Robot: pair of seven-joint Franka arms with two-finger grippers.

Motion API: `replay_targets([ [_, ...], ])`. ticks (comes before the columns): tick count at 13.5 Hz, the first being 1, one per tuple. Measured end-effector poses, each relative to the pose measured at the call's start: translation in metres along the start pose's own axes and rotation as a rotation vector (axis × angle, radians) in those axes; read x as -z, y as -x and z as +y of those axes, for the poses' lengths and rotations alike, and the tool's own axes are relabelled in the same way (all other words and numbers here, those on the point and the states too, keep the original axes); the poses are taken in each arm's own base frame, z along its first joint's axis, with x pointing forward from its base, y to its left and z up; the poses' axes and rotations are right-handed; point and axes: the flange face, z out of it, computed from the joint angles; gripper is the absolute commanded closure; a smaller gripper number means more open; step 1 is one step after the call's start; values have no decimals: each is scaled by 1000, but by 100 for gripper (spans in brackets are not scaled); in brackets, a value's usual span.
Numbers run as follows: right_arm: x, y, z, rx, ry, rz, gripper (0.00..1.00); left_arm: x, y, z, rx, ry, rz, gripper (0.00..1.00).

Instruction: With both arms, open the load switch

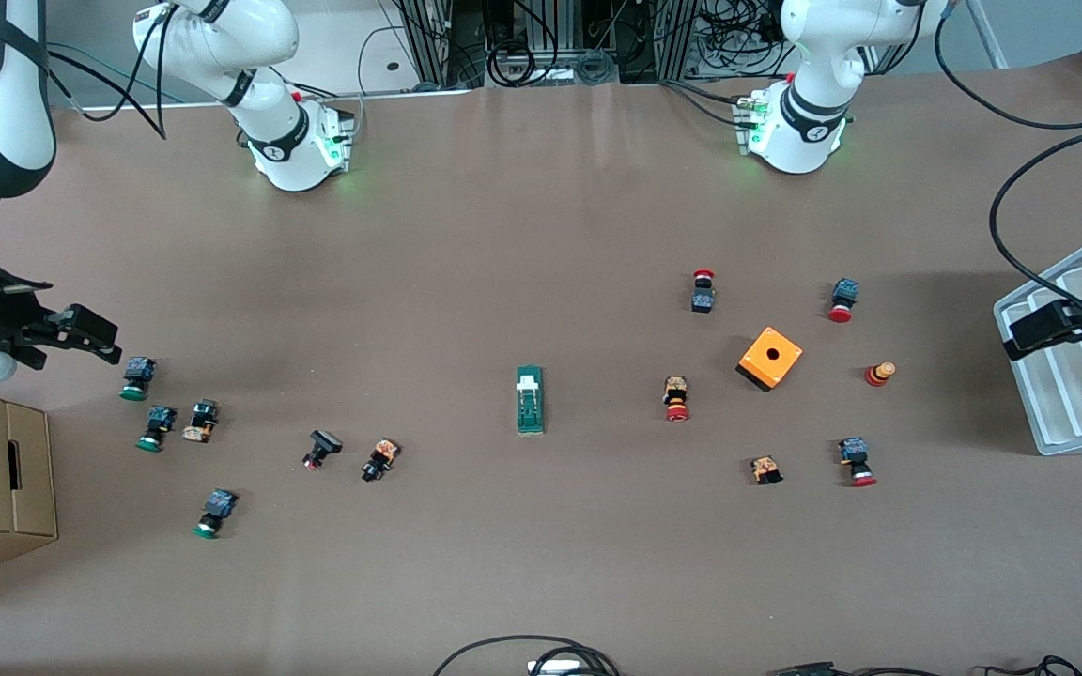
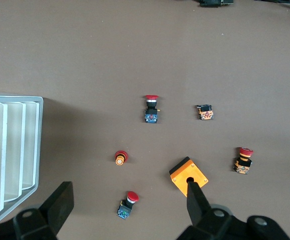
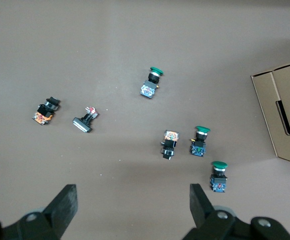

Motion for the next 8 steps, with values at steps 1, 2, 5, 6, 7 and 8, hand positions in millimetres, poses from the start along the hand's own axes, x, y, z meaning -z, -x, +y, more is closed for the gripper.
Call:
replay_targets([
  [1,0,0,0,0,0,0,0,-1,0,2,-3,1,-1,0],
  [2,0,0,0,0,0,0,0,-1,0,3,-6,2,-3,0],
  [5,0,0,0,0,0,0,0,-4,-1,7,-12,4,-8,0],
  [6,0,0,0,0,0,0,0,-5,-1,7,-13,4,-8,0],
  [7,0,0,0,0,0,0,0,-5,-1,7,-13,4,-8,0],
  [8,0,0,0,0,0,0,0,-5,-1,7,-13,4,-8,0],
])
